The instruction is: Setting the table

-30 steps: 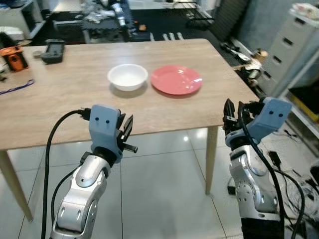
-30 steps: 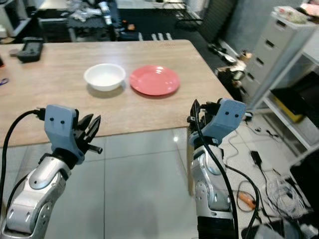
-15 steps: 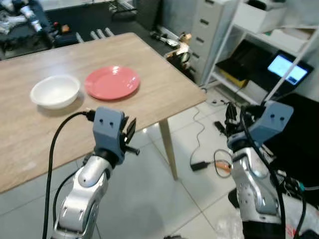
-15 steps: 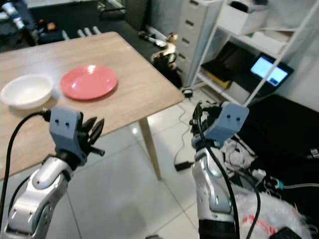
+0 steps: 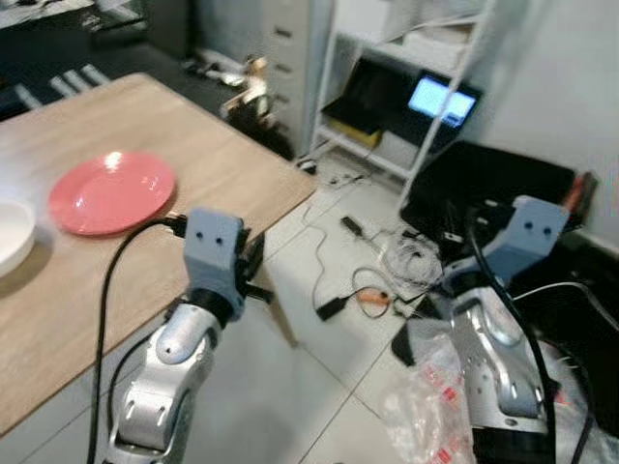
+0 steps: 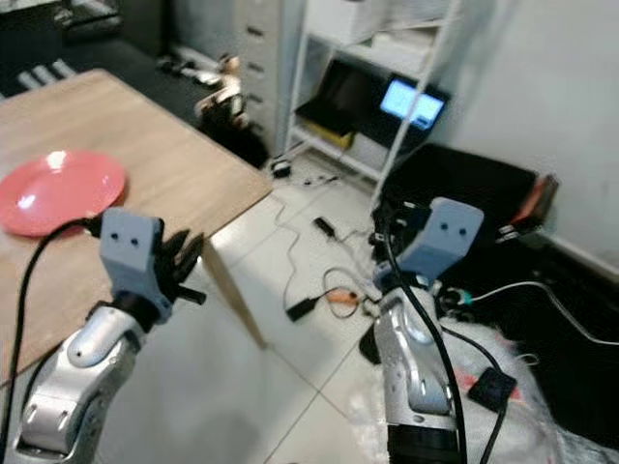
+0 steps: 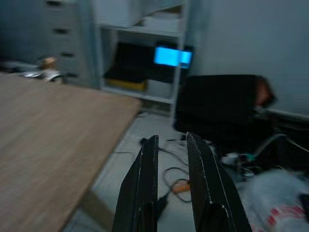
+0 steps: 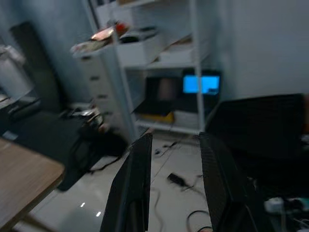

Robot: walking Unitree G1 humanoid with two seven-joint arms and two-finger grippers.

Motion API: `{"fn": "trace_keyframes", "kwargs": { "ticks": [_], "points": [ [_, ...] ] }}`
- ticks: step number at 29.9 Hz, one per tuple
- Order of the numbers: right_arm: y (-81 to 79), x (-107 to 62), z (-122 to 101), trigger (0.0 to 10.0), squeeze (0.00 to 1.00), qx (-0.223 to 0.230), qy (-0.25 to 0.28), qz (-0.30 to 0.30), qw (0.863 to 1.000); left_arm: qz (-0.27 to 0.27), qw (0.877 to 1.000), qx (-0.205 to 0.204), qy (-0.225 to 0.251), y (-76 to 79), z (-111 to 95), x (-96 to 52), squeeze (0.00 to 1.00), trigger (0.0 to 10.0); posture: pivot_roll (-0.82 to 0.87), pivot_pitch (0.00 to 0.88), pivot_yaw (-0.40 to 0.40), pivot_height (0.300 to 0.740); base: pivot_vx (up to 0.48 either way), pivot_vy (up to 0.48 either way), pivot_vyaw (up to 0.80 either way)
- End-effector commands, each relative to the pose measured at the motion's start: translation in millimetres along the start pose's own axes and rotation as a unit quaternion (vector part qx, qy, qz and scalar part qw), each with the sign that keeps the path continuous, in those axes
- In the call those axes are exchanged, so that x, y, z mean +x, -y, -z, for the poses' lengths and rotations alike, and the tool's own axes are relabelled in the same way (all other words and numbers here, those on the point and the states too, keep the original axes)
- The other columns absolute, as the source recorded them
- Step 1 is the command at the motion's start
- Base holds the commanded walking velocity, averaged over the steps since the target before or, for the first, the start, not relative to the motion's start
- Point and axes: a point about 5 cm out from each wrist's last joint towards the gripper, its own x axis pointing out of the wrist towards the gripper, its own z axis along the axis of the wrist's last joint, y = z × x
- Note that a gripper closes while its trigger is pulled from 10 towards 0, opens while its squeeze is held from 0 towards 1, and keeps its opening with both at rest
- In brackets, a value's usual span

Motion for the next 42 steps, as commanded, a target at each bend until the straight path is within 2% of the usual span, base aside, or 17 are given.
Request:
{"fn": "trace_keyframes", "kwargs": {
  "ticks": [1, 42],
  "points": [
    [3.1, -3.0, 4.1, 10.0, 0.00, -0.004, -0.010, 0.007, 1.000, 0.001, 1.000, 0.000, -0.010, -0.8, 3.9, -1.7, 0.00, 10.0, -0.07, 0.021, 0.042, 0.740, 0.000, 0.000, -0.80],
    [2.1, -2.1, 5.3, 10.0, 0.00, -0.010, -0.013, 0.005, 1.000, 0.013, 1.000, -0.001, -0.010, 2.0, 3.3, 0.8, 0.00, 10.0, -0.07, 0.010, 0.047, 0.740, 0.000, 0.000, -0.80]
  ]
}}
